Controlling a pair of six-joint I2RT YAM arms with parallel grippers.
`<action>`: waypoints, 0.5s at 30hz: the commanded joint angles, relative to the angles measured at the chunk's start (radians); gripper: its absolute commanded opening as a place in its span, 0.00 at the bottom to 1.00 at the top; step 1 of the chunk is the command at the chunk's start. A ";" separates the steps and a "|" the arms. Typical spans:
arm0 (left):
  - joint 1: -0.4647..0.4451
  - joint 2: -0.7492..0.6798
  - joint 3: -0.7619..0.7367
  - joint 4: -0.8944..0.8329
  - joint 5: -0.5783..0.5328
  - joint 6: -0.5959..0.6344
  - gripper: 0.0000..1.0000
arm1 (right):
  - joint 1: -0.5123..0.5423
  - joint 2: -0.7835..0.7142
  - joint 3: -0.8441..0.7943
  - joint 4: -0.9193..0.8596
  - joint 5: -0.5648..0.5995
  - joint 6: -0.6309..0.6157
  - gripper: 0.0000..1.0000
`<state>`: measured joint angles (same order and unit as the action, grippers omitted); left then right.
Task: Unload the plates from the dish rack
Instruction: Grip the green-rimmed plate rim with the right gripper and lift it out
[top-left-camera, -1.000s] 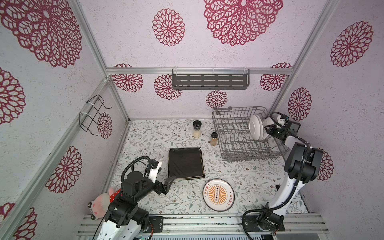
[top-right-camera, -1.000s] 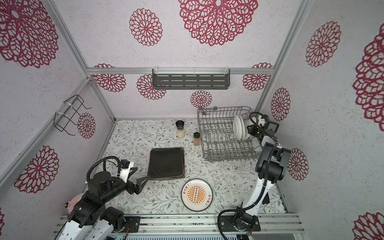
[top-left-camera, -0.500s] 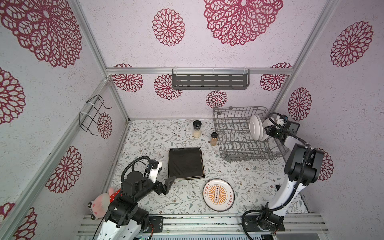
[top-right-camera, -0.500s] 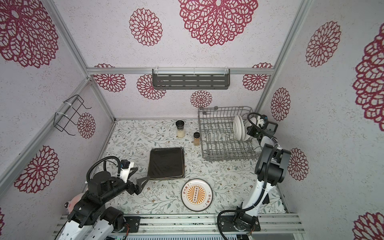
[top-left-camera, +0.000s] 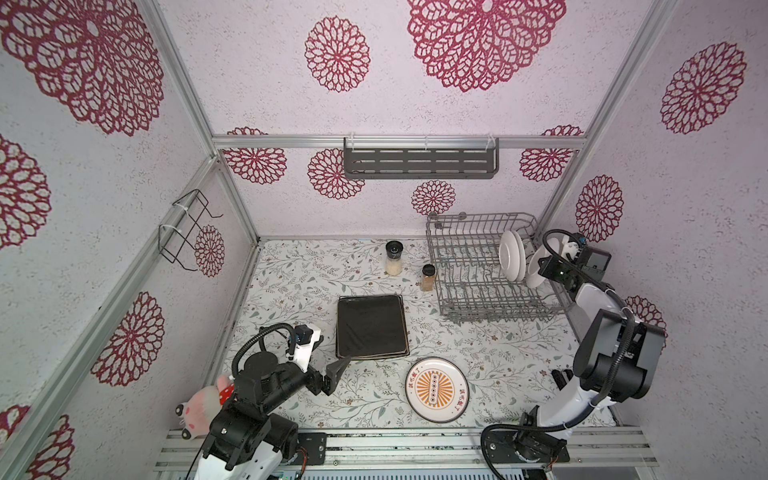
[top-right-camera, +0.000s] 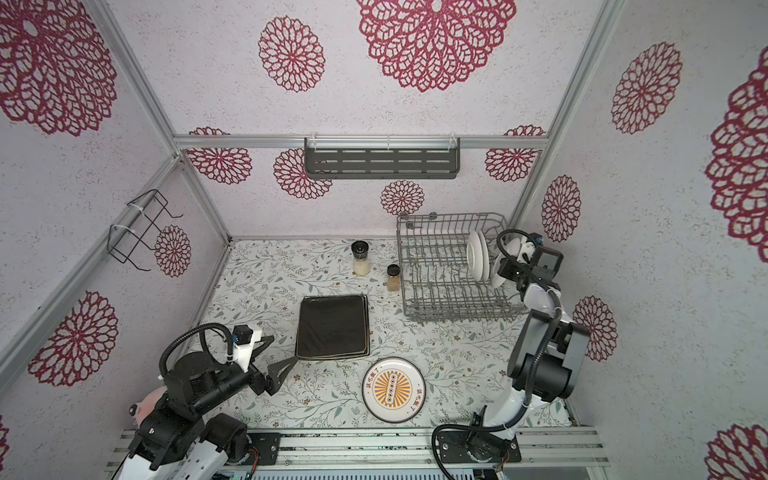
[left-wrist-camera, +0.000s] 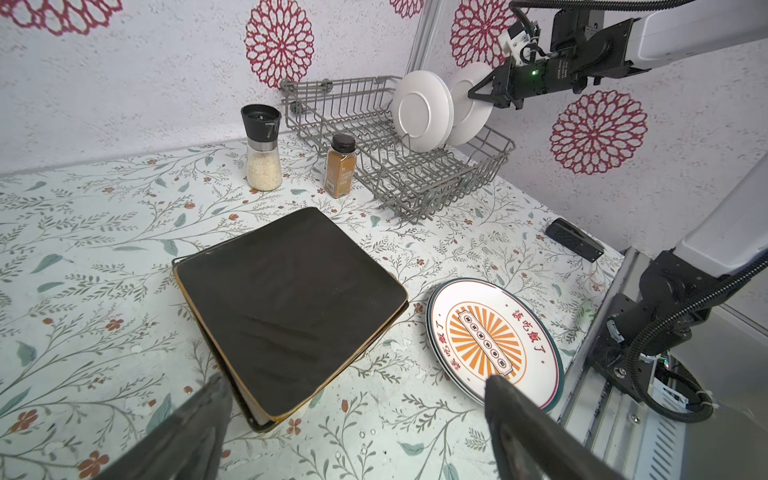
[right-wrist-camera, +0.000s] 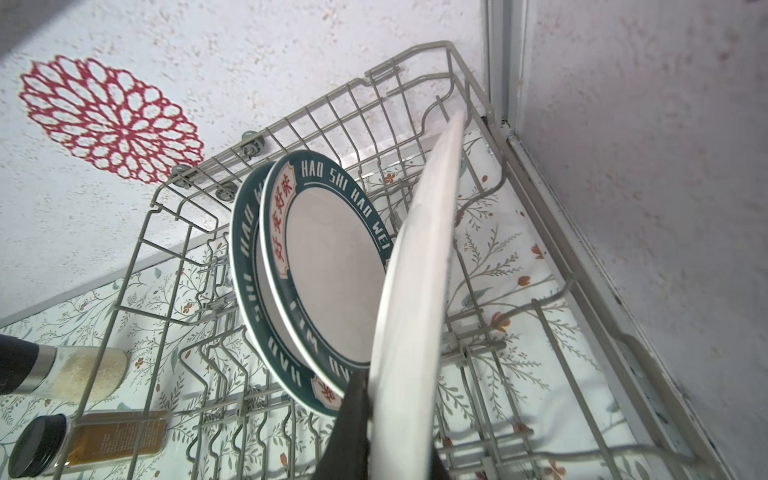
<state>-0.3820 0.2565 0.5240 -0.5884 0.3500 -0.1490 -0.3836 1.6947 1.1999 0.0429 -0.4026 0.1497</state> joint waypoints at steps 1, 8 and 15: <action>-0.009 -0.037 -0.010 0.015 0.006 0.026 0.97 | 0.003 -0.107 -0.008 -0.002 0.043 -0.035 0.06; -0.011 -0.127 -0.011 0.007 -0.018 0.031 0.97 | 0.053 -0.241 -0.068 -0.063 0.126 -0.046 0.05; -0.011 -0.164 -0.014 0.006 -0.013 0.032 0.97 | 0.123 -0.392 -0.147 -0.132 0.197 -0.059 0.05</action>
<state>-0.3878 0.1078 0.5232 -0.5892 0.3420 -0.1421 -0.2840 1.3811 1.0611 -0.0818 -0.2562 0.1192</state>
